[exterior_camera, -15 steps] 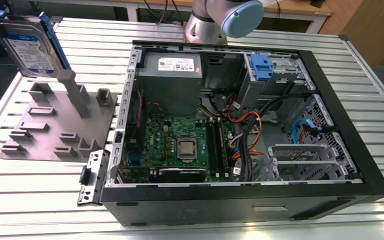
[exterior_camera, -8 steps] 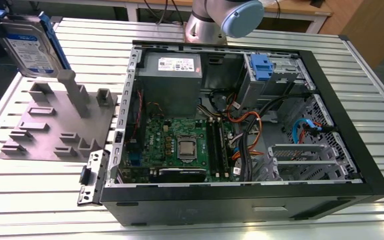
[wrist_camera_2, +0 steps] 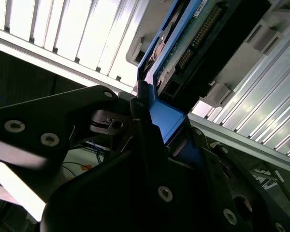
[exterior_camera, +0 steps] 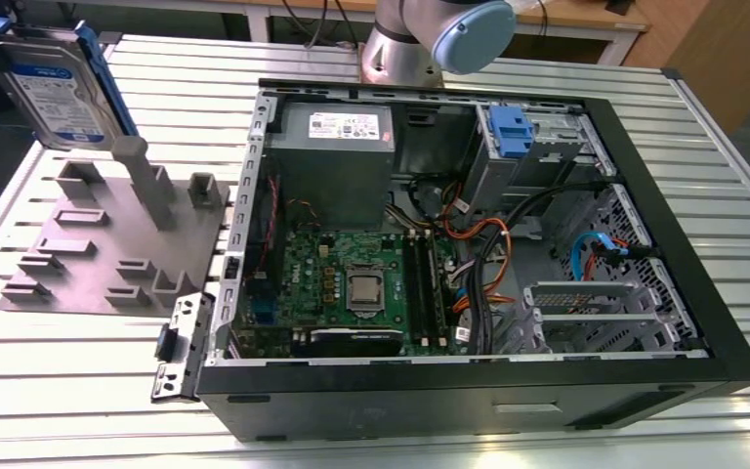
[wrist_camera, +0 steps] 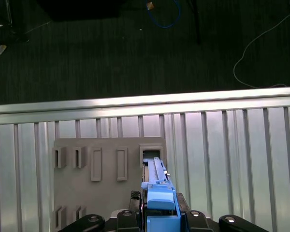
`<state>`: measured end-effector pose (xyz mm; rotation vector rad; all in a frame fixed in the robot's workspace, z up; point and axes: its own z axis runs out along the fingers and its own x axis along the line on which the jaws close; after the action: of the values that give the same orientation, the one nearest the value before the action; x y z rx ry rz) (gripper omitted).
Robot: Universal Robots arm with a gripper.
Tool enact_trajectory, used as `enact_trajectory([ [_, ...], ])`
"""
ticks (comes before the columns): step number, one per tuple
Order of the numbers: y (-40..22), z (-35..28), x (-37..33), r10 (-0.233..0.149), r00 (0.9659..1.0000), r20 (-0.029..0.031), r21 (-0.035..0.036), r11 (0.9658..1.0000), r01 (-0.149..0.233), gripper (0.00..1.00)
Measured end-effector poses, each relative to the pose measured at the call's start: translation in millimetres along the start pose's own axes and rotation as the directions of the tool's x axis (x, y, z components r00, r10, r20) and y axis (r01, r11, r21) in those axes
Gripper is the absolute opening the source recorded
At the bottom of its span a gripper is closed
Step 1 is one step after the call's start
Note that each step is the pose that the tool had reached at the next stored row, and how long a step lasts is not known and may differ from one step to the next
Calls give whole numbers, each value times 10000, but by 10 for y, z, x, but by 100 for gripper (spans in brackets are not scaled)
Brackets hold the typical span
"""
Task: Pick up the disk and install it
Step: 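Pick up the disk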
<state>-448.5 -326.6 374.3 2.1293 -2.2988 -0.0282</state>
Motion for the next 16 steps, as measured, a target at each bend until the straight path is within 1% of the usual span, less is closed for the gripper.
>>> enact_trajectory([
  [2, 0, -14, 0, 0, 10000, -32, 4, 10000, 0, 36],
  [16, 1, -52, 0, 0, 10000, -32, 4, 10000, 0, 36],
])
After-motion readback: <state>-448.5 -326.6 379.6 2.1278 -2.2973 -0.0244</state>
